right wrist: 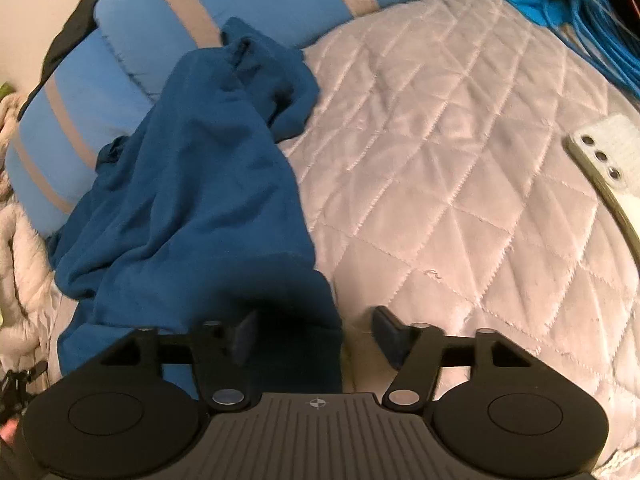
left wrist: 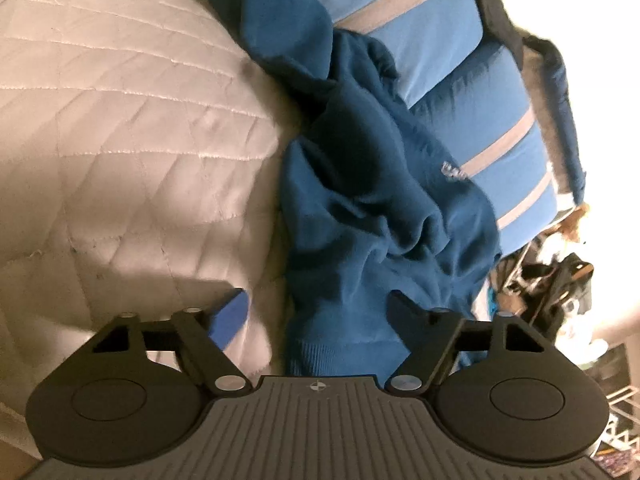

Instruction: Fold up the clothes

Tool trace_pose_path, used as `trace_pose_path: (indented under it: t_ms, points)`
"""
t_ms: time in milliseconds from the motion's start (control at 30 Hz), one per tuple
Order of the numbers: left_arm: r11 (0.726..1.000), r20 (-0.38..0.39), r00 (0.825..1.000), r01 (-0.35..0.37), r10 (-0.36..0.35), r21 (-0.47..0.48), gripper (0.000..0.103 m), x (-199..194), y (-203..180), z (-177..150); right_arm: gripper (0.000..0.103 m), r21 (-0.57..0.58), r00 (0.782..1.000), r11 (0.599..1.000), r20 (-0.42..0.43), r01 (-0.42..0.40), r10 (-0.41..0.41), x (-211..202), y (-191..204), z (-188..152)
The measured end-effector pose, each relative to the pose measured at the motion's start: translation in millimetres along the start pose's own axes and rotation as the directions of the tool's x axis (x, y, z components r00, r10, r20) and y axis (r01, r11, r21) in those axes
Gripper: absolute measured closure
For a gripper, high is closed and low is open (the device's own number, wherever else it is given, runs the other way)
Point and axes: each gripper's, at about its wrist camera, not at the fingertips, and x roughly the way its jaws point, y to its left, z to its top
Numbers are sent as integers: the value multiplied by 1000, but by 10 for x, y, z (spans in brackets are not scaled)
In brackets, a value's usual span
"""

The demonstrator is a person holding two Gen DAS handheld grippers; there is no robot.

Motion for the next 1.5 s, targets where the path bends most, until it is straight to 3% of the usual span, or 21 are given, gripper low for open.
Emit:
trace_pose_path:
  t_ms: [67, 167, 200, 233, 267, 333, 433, 633, 833, 1000, 1267, 1400, 1500]
  points:
    - [1000, -15, 1000, -21, 21, 16, 39, 33, -49, -5, 37, -14, 1000, 1000, -2, -4, 4, 16, 26, -5]
    - [996, -44, 997, -66, 69, 58, 41, 109, -147, -13, 37, -61, 1000, 998, -2, 6, -6, 40, 80, -24]
    - [994, -53, 995, -81, 85, 72, 51, 135, -179, -16, 37, -82, 1000, 997, -7, 10, -11, 62, 104, -33]
    - [992, -61, 993, -95, 101, 87, 69, 160, -212, -19, 38, -103, 1000, 995, -12, 15, -16, 84, 127, -43]
    - [990, -79, 990, -115, 121, 78, 76, 202, -222, -9, 40, -117, 1000, 993, -15, 19, -21, 103, 143, -48]
    - [988, -105, 984, -140, 147, 64, 90, 248, -253, 26, 72, -139, 999, 990, -21, 29, -32, 138, 167, -57]
    - [991, -89, 988, -119, 125, 68, 93, 108, -386, 116, 83, -130, 1000, 991, -16, -1, -1, 60, 183, -12]
    - [988, 26, 999, -47, 44, 145, 93, -524, -884, 312, 85, -127, 990, 983, 32, -130, 135, -447, 354, 155]
    - [971, 134, 991, -3, -29, 237, 93, -1169, -1354, 380, 86, -180, 965, 962, 129, -206, 230, -1101, 683, 301]
    - [962, 161, 985, 15, -61, 271, 94, -1489, -1549, 292, 86, -206, 943, 946, 172, -250, 286, -1533, 907, 322]
    - [961, 163, 984, 18, -65, 276, 94, -1887, -1530, -160, 86, -211, 928, 932, 166, -296, 333, -2128, 952, -146]
    - [963, 150, 988, -9, -32, 269, 94, -2017, -1446, -503, 86, -175, 938, 939, 131, -298, 322, -2266, 826, -557]
    - [962, 121, 992, -54, 23, 266, 94, -2020, -1357, -770, 86, -156, 957, 952, 77, -265, 279, -2211, 730, -831]
